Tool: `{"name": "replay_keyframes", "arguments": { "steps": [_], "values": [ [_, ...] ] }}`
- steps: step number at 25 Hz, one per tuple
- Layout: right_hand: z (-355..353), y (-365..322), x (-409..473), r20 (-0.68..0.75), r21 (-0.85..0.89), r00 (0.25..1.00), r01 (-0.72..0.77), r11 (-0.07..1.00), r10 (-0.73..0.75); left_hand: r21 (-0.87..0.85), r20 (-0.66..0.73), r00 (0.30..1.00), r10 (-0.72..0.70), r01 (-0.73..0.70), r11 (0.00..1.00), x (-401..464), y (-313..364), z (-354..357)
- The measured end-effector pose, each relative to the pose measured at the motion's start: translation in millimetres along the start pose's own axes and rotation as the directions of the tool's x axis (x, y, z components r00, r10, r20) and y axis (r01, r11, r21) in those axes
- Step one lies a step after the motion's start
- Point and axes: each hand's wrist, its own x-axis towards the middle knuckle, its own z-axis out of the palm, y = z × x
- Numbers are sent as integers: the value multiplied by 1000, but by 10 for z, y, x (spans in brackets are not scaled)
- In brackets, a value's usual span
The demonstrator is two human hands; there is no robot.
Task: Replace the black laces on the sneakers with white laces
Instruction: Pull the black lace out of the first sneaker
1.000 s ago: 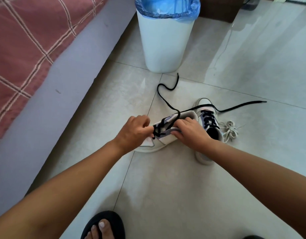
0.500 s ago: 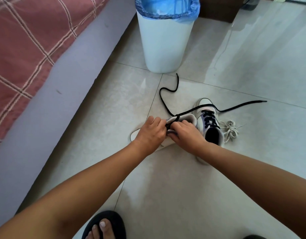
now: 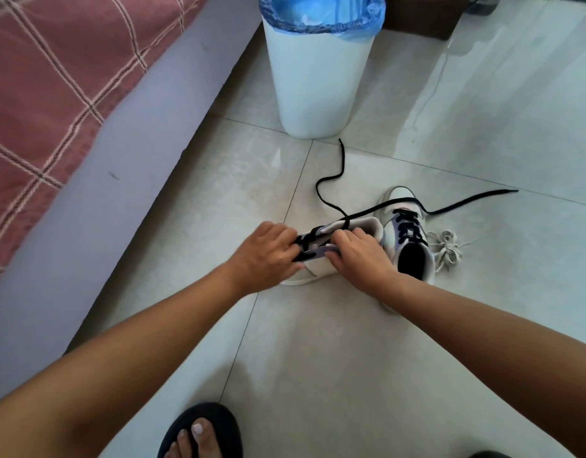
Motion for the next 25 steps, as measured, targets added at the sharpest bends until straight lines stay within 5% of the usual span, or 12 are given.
{"name": "replay_keyframes", "arguments": {
  "steps": [5, 12, 16, 25],
  "values": [
    [-39, -38, 11, 28, -9, 1000, 5, 1000, -5, 123, 334, 942, -22, -20, 992, 537, 299, 49],
    [-104, 18, 64, 222, -19, 971, -87, 996, 89, 198, 406, 914, -3, -85, 976, 143, 95, -166],
    [-102, -3, 38, 198, 14, 975, -105, 994, 101, 244, 564, 822, -72, -83, 966, -256, -220, -223],
    [-108, -46, 37, 145, -18, 987, -68, 997, 70, 91, 464, 886, 26, -77, 993, 614, 259, -73]
  ]
}}
